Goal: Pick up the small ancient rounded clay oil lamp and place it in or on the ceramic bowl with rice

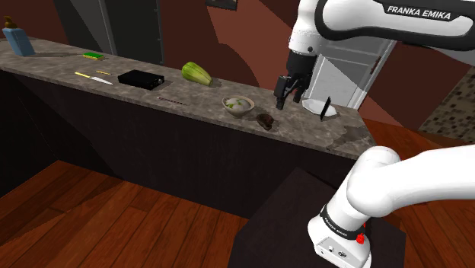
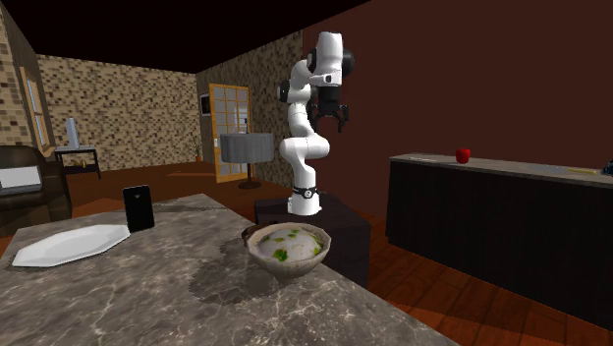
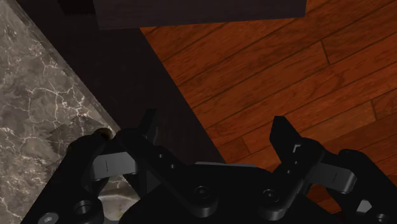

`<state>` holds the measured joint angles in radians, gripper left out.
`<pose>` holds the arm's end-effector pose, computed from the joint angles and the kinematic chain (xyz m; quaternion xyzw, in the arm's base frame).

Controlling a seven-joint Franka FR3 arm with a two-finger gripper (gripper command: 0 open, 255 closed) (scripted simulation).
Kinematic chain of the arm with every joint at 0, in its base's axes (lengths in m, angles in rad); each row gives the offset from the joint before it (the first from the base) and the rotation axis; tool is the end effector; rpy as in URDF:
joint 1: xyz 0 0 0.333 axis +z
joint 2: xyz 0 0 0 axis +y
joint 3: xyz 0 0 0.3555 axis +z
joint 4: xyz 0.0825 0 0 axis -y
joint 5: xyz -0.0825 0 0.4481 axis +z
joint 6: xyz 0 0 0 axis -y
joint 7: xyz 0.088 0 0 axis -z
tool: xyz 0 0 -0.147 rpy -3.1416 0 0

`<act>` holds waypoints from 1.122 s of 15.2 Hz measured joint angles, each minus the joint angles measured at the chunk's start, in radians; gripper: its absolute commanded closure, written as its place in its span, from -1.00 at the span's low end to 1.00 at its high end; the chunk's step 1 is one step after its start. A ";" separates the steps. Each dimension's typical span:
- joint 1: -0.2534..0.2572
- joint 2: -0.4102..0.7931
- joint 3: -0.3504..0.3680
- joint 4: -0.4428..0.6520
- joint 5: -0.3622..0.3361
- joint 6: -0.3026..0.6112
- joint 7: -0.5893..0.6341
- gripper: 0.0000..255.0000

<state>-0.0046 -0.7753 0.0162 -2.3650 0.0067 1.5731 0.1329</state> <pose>0.3452 0.0061 0.5702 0.9980 -0.0630 -0.0082 0.0029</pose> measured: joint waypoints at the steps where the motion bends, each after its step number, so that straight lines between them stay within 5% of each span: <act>1: 0.000 0.000 0.000 0.000 0.000 0.000 0.000 -1.00; 17: -0.093 0.331 -0.185 -0.086 -0.099 0.418 -0.153 -1.00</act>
<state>-0.0976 -0.4445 -0.1685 -2.4511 -0.0918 1.9910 -0.0200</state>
